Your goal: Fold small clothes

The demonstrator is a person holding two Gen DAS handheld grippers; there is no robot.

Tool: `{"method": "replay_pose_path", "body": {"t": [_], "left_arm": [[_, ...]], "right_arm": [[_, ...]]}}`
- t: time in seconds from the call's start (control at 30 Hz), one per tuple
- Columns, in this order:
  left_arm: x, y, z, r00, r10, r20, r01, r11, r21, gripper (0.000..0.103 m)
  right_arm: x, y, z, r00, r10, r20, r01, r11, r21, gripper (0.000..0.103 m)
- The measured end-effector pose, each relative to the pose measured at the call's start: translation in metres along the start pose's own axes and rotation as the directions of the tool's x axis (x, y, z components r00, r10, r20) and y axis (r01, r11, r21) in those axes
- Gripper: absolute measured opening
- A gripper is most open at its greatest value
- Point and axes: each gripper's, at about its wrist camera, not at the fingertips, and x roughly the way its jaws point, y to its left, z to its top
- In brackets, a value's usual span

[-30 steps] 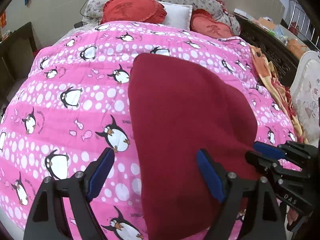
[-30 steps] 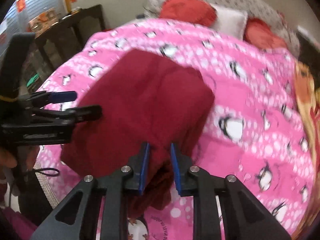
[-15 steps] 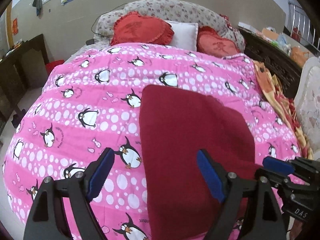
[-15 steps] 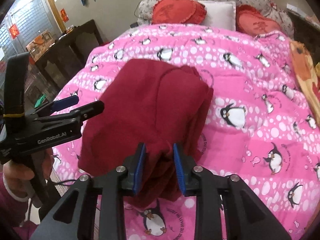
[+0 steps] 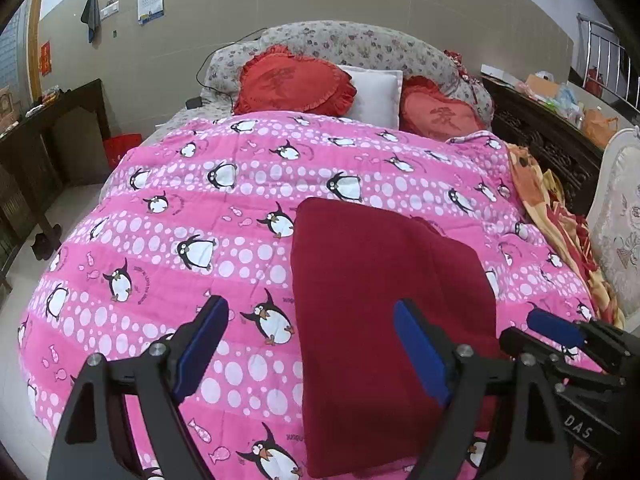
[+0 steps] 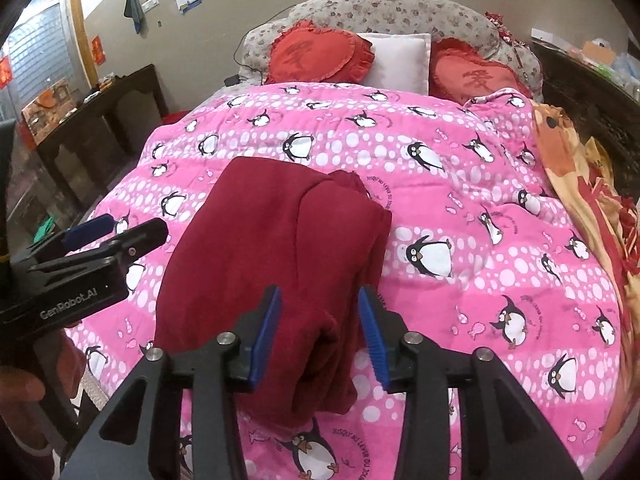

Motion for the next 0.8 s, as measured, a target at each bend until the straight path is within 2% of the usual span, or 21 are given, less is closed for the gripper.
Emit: {"method": "replay_pose_path", "body": {"t": [0.23,0.47,0.8], "left_arm": [[-0.001,0.004,-0.004,1.000,-0.004,-0.003,0.004,1.000,-0.005,0.088],[0.004,0.008,-0.005,1.000,-0.009,-0.017,0.009,1.000,-0.026,0.088],[0.010,0.003,-0.007,1.000,0.001,-0.031,-0.002,1.000,-0.008,0.088]], "right_arm": [[0.005,0.002,-0.001,1.000,-0.002,-0.011,0.002,1.000,0.030,0.027],[0.010,0.004,-0.001,1.000,-0.007,-0.020,0.008,0.999,0.034,0.028],[0.018,0.002,0.000,0.999,0.003,-0.036,-0.001,0.999,0.044,0.028]]}}
